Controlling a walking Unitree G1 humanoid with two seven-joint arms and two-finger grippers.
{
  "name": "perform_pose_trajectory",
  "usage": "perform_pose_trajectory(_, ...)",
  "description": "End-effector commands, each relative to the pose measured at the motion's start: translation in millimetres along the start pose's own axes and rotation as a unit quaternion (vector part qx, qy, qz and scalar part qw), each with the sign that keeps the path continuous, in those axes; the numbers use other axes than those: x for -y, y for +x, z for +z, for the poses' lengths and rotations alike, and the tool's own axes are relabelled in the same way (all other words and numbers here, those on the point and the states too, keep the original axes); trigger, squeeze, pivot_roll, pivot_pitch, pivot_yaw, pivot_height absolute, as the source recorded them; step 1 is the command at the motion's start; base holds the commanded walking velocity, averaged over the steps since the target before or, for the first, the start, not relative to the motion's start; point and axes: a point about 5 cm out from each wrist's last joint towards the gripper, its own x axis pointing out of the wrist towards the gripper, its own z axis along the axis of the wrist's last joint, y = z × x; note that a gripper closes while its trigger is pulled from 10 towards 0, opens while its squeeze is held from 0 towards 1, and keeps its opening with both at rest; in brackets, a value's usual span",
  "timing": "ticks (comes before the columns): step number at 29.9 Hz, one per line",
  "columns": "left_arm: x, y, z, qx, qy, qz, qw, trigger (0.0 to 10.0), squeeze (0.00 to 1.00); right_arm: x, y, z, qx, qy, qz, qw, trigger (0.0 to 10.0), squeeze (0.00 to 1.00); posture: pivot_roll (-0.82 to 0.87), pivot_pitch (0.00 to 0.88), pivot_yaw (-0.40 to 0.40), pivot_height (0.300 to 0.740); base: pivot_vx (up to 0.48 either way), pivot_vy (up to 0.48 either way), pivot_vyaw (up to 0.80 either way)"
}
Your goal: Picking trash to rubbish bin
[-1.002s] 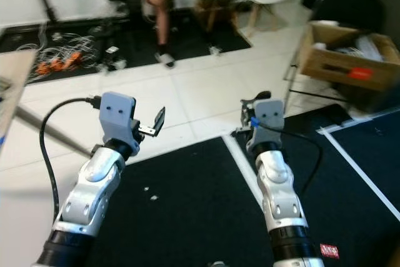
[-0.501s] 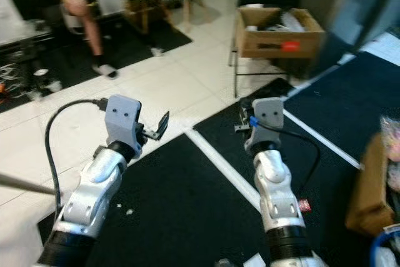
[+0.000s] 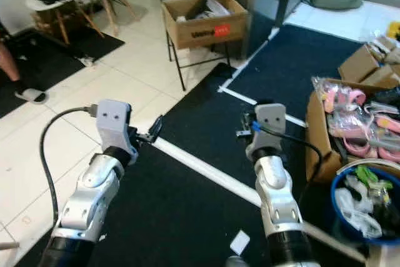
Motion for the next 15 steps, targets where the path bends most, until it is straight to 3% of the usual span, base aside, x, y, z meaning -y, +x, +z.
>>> perform_pose_trajectory(1, -6.8, -3.7, -1.4, -0.002, 0.004, 0.013, 1.0, 10.0, 0.0, -4.5, 0.9, -3.2, -0.012, 0.007, 0.004, 1.0, 10.0, 0.0, 0.04, 0.137, 0.05, 0.74, 0.0, 0.0, 0.0)
perform_pose_trajectory(10, -8.8, -4.8, -2.4, -0.001, 0.011, 0.02, 1.0, 10.0, 0.0, -11.9, -6.2, -18.3, -0.049, 0.007, 0.023, 0.999, 10.0, 0.0, 0.04, 0.142, 0.047, 0.74, 0.0, 0.0, 0.0)
perform_pose_trajectory(15, -8.9, -5.8, -2.2, 0.001, 0.008, 0.022, 1.0, 10.0, 0.0, -11.7, -6.2, -20.5, -0.054, 0.006, 0.027, 0.998, 10.0, 0.0, 0.03, 0.141, 0.041, 0.74, 0.302, 0.0, 0.0)
